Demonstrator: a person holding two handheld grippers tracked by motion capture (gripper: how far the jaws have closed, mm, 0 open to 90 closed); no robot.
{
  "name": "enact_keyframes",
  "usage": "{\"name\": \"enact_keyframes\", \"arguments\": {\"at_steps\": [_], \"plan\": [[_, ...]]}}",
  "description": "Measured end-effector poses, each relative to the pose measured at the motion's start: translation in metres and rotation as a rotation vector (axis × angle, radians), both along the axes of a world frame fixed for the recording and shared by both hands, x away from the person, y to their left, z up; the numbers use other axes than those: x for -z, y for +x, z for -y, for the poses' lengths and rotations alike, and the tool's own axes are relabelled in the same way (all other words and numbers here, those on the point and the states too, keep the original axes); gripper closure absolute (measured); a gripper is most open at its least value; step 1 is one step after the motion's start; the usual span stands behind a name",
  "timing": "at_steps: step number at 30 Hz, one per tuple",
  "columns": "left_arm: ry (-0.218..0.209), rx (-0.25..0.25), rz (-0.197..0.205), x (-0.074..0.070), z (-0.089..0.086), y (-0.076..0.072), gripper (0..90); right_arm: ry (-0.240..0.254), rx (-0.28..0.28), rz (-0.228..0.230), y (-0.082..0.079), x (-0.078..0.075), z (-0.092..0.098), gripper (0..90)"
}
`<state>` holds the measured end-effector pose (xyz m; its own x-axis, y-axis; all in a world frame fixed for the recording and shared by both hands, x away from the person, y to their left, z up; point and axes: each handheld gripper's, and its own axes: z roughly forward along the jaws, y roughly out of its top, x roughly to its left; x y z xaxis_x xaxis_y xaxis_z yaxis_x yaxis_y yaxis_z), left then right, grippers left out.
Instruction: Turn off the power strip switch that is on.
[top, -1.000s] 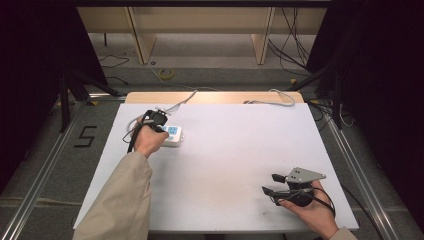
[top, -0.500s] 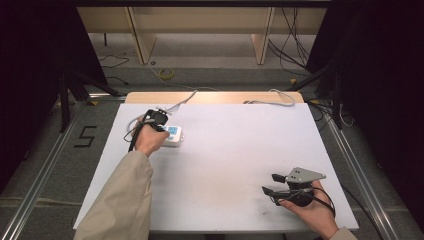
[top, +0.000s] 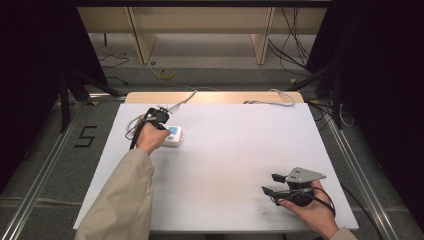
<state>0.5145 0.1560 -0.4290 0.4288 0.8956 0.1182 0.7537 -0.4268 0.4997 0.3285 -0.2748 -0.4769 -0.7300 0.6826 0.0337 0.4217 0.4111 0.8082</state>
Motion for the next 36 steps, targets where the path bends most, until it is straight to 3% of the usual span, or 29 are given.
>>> {"name": "enact_keyframes", "arguments": {"at_steps": [36], "plan": [[0.035, 0.015, -0.02, 0.005, 0.011, 0.009, 89.7, -0.003, -0.002, 0.0, 0.0, 0.0, 0.0, 40.1]]}}
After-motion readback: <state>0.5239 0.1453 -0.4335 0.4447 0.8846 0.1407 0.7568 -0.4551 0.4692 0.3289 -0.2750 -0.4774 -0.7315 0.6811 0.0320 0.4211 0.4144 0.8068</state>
